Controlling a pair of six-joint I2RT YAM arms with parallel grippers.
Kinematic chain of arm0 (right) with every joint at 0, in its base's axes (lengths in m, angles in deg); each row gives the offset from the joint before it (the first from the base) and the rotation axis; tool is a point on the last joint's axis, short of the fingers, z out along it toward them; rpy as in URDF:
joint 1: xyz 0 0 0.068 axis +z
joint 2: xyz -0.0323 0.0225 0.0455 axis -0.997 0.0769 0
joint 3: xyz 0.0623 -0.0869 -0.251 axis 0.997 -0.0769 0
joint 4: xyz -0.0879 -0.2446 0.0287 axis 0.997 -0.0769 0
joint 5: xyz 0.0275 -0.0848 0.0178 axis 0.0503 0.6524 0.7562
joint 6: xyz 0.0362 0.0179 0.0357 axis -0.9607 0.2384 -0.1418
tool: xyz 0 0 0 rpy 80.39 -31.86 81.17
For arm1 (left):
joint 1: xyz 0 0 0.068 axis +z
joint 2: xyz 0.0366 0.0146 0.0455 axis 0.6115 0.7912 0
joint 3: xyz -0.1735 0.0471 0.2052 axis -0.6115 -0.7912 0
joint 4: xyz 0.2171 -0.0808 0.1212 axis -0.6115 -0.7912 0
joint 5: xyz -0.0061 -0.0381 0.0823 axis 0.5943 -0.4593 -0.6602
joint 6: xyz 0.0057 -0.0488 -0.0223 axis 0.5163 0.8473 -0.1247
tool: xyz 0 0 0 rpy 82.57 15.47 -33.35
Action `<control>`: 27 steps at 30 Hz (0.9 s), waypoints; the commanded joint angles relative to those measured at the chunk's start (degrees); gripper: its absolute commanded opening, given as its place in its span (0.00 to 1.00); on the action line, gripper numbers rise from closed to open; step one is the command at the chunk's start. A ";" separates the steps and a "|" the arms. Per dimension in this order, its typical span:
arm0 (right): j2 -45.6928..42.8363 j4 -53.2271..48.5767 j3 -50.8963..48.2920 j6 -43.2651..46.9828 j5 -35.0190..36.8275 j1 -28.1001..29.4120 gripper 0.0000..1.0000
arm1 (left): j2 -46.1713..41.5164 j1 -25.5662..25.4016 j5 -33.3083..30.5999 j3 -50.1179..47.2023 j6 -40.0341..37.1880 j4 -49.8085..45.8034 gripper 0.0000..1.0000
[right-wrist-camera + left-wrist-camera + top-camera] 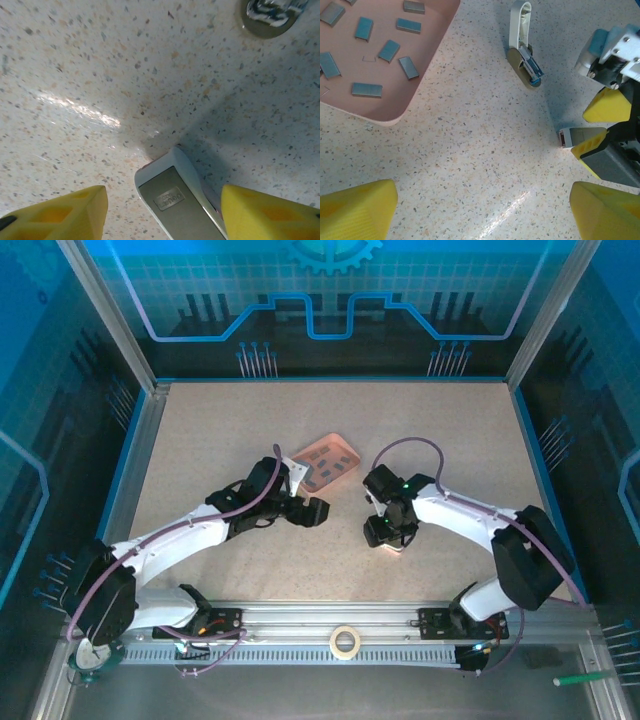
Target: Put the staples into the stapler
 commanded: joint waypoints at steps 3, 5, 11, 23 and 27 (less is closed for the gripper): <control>3.34 -3.68 2.34 1.67 1.40 0.91 0.59 | -1.22 0.20 -1.07 -1.28 -1.06 -0.84 0.90; 4.57 -4.22 2.72 1.94 1.83 0.94 0.55 | -1.25 0.28 -1.08 -1.47 -1.00 -0.75 0.91; 6.68 -5.44 3.28 2.01 2.68 1.10 0.44 | -1.26 0.48 -1.08 -1.74 -1.00 -0.66 0.90; -1.99 -1.11 0.85 3.30 3.06 1.02 0.23 | -2.14 0.73 2.03 -2.82 -2.35 2.61 0.90; -11.74 7.39 -2.96 6.17 -1.87 0.14 0.20 | -4.78 0.72 10.75 -8.07 -4.39 14.82 0.89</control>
